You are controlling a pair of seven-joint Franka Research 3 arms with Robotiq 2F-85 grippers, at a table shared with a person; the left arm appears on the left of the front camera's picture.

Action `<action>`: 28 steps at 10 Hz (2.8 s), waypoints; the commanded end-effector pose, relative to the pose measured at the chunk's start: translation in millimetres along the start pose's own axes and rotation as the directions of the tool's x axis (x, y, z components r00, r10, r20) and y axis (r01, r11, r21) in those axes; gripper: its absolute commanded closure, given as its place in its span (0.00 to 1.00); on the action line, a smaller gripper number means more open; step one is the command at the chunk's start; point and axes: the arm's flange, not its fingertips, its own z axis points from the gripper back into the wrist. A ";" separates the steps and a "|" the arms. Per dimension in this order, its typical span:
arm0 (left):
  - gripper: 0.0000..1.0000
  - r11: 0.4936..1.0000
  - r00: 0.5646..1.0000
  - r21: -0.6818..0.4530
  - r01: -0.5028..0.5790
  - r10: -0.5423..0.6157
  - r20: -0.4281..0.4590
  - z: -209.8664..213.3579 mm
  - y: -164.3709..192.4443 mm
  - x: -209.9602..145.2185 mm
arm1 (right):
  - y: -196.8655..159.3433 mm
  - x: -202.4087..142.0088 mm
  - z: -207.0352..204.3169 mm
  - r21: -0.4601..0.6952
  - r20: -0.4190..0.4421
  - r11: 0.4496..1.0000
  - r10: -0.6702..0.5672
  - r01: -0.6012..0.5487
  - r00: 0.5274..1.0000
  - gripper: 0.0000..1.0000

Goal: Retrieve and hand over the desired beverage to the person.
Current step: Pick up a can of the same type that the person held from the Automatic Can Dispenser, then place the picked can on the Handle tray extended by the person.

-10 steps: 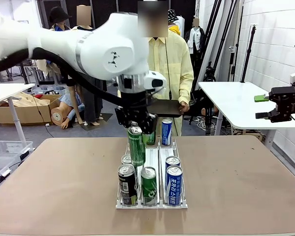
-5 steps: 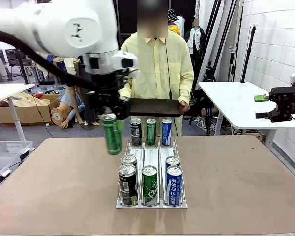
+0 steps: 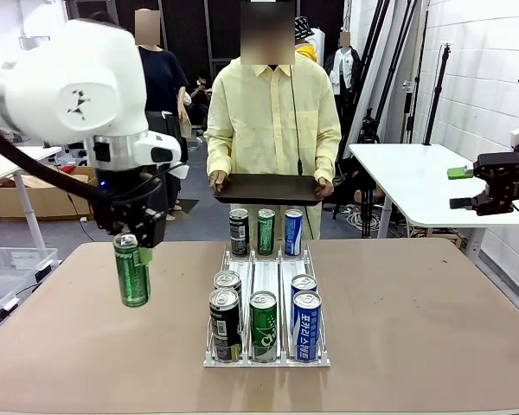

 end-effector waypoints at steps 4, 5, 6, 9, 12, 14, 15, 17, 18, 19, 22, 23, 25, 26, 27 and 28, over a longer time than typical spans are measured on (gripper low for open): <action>1.00 0.999 0.996 -0.046 -0.025 0.029 0.089 -12.7 48.1 -39.4 | 1.4 1.2 -0.4 0.011 -0.004 1.000 -0.002 0.002 1.000 0.00; 1.00 0.999 0.998 -0.014 -0.050 0.051 0.034 -10.6 39.3 -26.2 | 1.4 1.2 -0.4 0.011 -0.004 1.000 -0.002 0.002 1.000 0.00; 1.00 0.999 0.998 -0.014 -0.050 0.051 0.034 -10.6 39.3 -26.2 | 1.4 1.2 -0.4 0.011 -0.004 1.000 -0.002 0.002 1.000 0.00; 1.00 0.999 0.998 -0.014 -0.050 0.051 0.034 -10.6 39.3 -26.2 | 1.4 1.2 -0.4 0.011 -0.004 1.000 -0.002 0.002 1.000 0.00; 1.00 0.999 0.998 -0.014 -0.050 0.051 0.034 -10.6 39.3 -26.2 | 1.4 1.2 -0.4 0.011 -0.004 1.000 -0.002 0.002 1.000 0.00; 1.00 0.999 0.998 -0.014 -0.050 0.051 0.034 -10.6 39.3 -26.2 | 1.4 1.2 -0.4 0.011 -0.004 1.000 -0.002 0.002 1.000 0.00; 1.00 0.999 0.998 -0.014 -0.050 0.051 0.034 -10.6 39.3 -26.2 | 1.4 1.2 -0.4 0.011 -0.004 1.000 -0.002 0.002 1.000 0.00; 1.00 0.999 0.998 -0.014 -0.050 0.051 0.034 -10.6 39.3 -26.2 | 1.4 1.2 -0.4 0.011 -0.004 1.000 -0.002 0.002 1.000 0.00; 1.00 0.999 0.998 -0.014 -0.050 0.051 0.034 -10.6 39.3 -26.2 | 1.4 1.2 -0.4 0.011 -0.004 1.000 -0.002 0.002 1.000 0.00; 1.00 0.999 0.998 -0.014 -0.050 0.051 0.034 -10.6 39.3 -26.2 | 1.4 1.2 -0.4 0.011 -0.004 1.000 -0.002 0.002 1.000 0.00; 1.00 0.999 0.998 -0.014 -0.050 0.051 0.034 -10.6 39.3 -26.2 | 1.4 1.2 -0.4 0.011 -0.004 1.000 -0.002 0.002 1.000 0.00; 1.00 0.999 0.998 -0.014 -0.050 0.051 0.034 -10.6 39.3 -26.2 | 1.4 1.2 -0.4 0.011 -0.004 1.000 -0.002 0.002 1.000 0.00; 1.00 0.999 0.998 -0.014 -0.050 0.051 0.034 -10.6 39.3 -26.2 | 1.4 1.2 -0.4 0.011 -0.004 1.000 -0.002 0.002 1.000 0.00; 1.00 0.999 0.998 -0.014 -0.050 0.051 0.034 -10.6 39.3 -26.2 | 1.4 1.2 -0.4 0.011 -0.004 1.000 -0.002 0.002 1.000 0.00; 1.00 0.999 0.998 -0.014 -0.050 0.051 0.034 -10.6 39.3 -26.2 | 1.4 1.2 -0.4 0.011 -0.004 1.000 -0.002 0.002 1.000 0.00; 1.00 0.999 0.998 -0.014 -0.050 0.051 0.034 -10.6 39.3 -26.2 | 1.4 1.2 -0.4 0.011 -0.004 1.000 -0.002 0.002 1.000 0.00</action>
